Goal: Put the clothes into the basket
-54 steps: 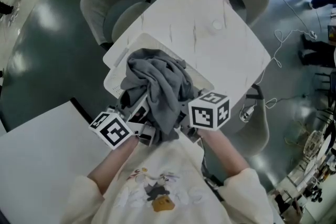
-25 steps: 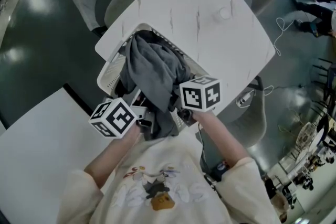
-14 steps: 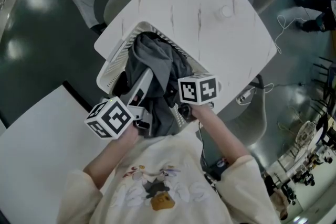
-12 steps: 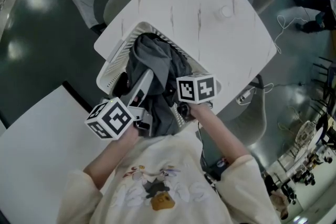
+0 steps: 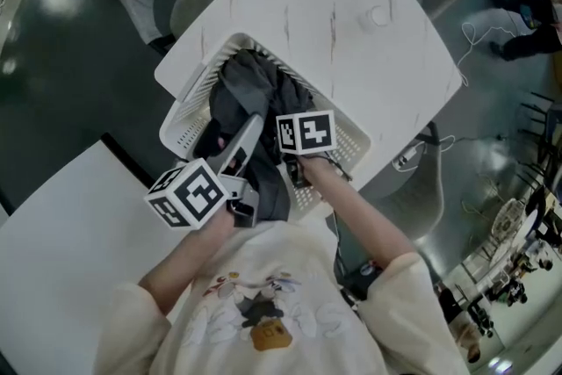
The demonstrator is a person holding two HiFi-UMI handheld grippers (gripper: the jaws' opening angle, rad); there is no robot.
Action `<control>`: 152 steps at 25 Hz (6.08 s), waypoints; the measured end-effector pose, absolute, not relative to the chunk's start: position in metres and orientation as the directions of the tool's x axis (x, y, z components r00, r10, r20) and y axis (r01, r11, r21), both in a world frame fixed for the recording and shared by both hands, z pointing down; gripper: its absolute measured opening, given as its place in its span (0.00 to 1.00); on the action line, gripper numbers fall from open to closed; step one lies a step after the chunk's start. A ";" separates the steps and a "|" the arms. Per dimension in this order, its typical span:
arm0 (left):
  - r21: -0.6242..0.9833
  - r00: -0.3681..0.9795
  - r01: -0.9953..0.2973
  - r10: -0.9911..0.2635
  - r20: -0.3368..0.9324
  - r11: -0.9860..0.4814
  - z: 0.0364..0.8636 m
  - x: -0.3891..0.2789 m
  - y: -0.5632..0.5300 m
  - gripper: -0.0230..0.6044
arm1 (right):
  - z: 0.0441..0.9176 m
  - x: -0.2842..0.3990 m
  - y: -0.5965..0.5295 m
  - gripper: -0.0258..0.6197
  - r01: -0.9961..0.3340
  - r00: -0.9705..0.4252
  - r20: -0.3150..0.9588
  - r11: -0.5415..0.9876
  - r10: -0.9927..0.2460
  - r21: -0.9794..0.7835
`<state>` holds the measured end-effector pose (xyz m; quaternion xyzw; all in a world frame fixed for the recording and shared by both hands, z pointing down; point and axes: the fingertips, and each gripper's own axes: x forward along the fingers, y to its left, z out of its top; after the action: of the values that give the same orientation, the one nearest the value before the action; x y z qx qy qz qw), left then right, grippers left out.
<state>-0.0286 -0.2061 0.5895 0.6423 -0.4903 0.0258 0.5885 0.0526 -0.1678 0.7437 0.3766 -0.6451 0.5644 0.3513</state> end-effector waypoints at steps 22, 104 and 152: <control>0.746 0.530 -0.650 -0.615 0.584 0.148 0.568 -0.027 -0.191 0.82 | 0.644 0.045 -0.134 0.62 -0.760 -0.646 0.732 0.091 -0.216 -0.644; 0.609 0.601 -0.769 -0.543 0.586 -0.194 0.574 -0.041 -0.156 0.42 | 0.601 0.104 -0.136 0.19 -0.884 -0.393 0.776 0.435 -0.493 -0.172; 0.314 0.405 -0.910 -0.735 0.544 -0.269 0.543 -0.059 -0.133 0.06 | 0.560 0.092 -0.115 0.18 -0.904 -0.361 0.607 0.425 -0.708 -0.042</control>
<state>-0.0589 -0.1329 0.5426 0.7830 -0.5253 0.1467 0.2990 0.0924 -0.1153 0.5601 0.5018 -0.8030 0.1887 0.2603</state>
